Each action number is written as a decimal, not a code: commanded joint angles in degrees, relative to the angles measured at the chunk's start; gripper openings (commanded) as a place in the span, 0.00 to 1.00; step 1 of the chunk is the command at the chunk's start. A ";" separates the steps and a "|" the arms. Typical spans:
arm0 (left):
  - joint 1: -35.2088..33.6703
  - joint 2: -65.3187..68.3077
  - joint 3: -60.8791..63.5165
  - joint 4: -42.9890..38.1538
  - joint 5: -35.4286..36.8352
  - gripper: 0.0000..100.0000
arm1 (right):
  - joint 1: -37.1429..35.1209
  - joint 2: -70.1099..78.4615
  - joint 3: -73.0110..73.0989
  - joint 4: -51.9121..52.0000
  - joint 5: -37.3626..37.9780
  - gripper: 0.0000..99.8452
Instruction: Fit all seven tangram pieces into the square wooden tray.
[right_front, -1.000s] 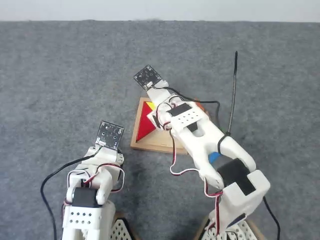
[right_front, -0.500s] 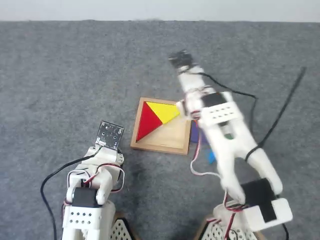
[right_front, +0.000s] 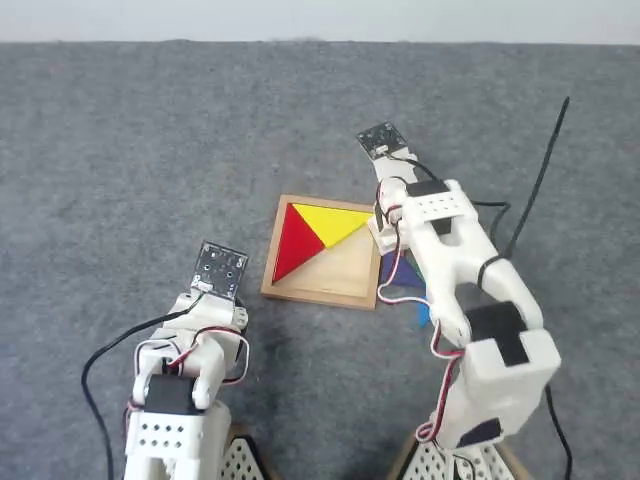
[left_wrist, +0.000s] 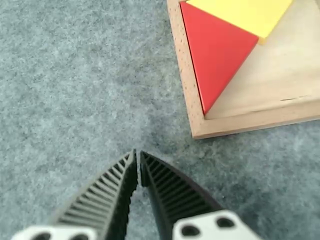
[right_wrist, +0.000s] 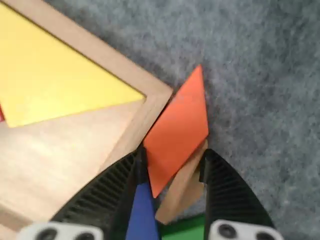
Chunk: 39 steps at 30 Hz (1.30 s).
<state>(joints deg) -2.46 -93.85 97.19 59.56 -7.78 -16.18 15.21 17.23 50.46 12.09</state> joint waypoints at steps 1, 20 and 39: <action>-0.18 -0.70 -0.40 0.26 0.44 0.01 | 0.84 1.19 -4.48 0.57 -0.62 0.18; -0.18 -0.70 -0.40 0.26 0.44 0.01 | 6.81 7.78 -14.86 4.62 -0.79 0.18; -0.18 -0.70 -0.40 0.26 0.44 0.01 | 2.95 4.53 -17.93 2.68 -9.32 0.18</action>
<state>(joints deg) -2.46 -93.85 97.19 59.56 -7.78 -12.92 23.21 3.60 54.24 4.79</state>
